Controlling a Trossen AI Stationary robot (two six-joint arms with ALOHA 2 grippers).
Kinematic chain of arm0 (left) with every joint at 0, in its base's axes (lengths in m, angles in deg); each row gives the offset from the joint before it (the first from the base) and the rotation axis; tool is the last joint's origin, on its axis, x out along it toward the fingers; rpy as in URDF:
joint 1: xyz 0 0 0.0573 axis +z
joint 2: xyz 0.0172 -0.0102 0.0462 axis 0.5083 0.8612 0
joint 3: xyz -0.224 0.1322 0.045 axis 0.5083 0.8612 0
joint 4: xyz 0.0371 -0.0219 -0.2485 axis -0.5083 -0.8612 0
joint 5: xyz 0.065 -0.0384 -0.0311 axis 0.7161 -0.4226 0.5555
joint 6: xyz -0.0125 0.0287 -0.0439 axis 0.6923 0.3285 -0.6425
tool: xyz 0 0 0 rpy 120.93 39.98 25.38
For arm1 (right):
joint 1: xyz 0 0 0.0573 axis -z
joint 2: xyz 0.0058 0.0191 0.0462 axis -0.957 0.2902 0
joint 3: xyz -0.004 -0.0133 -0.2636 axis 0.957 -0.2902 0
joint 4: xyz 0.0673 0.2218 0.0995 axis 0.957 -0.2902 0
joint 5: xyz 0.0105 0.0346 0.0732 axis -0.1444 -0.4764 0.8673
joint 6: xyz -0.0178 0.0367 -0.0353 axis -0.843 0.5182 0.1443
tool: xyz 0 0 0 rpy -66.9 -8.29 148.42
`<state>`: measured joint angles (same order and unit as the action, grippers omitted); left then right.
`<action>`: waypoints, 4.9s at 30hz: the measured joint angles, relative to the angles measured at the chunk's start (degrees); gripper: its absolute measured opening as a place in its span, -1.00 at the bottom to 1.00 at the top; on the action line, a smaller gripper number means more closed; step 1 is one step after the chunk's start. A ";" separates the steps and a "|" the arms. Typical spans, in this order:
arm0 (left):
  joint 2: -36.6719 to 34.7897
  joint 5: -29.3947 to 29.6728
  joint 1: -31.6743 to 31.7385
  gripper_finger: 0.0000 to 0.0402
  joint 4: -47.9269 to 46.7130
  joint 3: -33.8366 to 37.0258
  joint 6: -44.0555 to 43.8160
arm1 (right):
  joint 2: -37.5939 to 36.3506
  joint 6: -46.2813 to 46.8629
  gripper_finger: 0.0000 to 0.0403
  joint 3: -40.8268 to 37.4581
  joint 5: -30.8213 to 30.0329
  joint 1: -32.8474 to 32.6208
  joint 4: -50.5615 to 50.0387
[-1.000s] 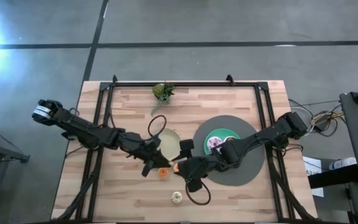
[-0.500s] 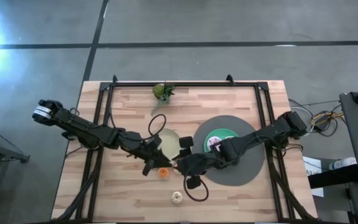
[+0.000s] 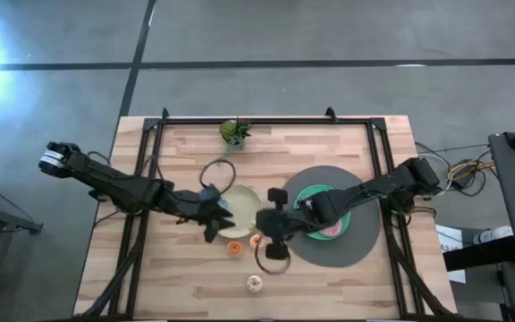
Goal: Pick & Place donuts
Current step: Put the small yellow donut on the white plate, then put the small white donut on the white plate
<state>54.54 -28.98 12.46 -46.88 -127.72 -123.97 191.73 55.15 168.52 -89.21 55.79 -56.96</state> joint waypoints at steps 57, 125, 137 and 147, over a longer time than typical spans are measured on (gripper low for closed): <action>-12.09 23.22 -19.56 -0.16 -20.96 0.77 -10.46 | 17.30 -18.55 -0.14 17.65 7.89 11.26 -14.24; -7.03 21.87 -19.58 -0.16 -21.32 0.91 -12.27 | 23.49 5.61 -0.22 4.27 14.34 -9.38 13.02; -7.03 21.93 -19.58 -0.16 -21.31 0.91 -12.32 | 25.67 6.16 -0.27 4.02 14.53 -9.27 13.61; -7.03 22.08 -19.58 -0.16 -21.31 0.91 -12.40 | 25.15 10.15 -0.72 4.20 15.51 -8.16 10.71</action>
<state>47.52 -6.90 -7.12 -68.19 -126.82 -136.38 216.88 65.31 172.71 -73.70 47.63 -46.25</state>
